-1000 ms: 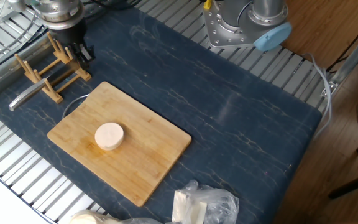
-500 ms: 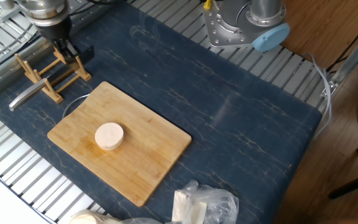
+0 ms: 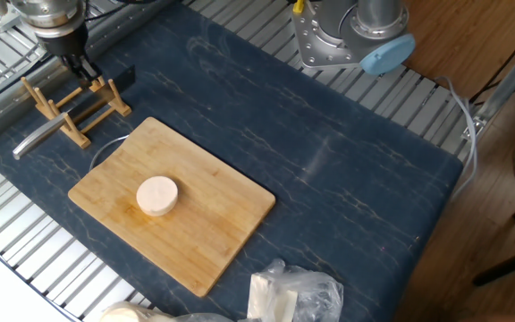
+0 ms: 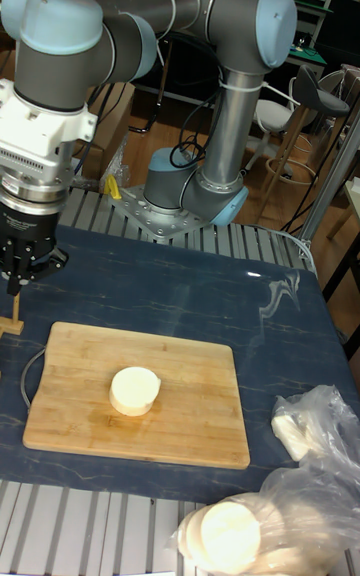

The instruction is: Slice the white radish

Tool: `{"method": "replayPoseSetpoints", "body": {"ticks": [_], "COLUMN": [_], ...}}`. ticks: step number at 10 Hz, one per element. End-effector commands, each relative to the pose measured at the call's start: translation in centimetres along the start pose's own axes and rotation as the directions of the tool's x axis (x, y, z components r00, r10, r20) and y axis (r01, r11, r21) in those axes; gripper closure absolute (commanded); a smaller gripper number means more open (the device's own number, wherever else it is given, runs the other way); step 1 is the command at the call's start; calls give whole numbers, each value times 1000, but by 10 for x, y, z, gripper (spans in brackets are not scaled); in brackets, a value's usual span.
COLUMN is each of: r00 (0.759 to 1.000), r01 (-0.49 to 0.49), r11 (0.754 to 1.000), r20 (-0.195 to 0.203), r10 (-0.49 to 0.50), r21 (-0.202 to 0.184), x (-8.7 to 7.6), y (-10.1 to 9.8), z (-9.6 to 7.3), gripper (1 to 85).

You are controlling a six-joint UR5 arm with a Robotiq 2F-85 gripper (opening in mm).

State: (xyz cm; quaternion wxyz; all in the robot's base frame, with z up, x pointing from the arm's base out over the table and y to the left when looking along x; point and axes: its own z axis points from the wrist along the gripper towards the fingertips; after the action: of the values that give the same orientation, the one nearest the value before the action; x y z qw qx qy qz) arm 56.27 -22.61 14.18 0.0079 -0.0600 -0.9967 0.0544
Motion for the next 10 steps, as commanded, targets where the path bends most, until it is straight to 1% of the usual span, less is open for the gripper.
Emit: {"method": "replayPoseSetpoints", "body": {"ticks": [1,2,3,4,5,6,7,9,10], "r00": [1000,1000,1000,999,999,998,998,997,997], "r01": [-11,2,31,42,52,54,56,79,74], "r11": [1000,1000,999,999,998,998,998,996,997], "r20": [-20,-18,5,5,14,21,21,-2,-10], "r10": [10,-2,-31,-42,-52,-54,-55,-79,-74], "r21": [-13,-7,-8,-9,-16,-24,-21,-35,-32], "x": [5,5,-1,-1,-5,-11,-12,-3,-2], "y": [0,-2,-1,-1,1,3,1,-4,-6], "z": [-1,-1,-1,-1,1,5,7,11,12], "gripper": [847,847,847,840,750,693,670,550,533]}}
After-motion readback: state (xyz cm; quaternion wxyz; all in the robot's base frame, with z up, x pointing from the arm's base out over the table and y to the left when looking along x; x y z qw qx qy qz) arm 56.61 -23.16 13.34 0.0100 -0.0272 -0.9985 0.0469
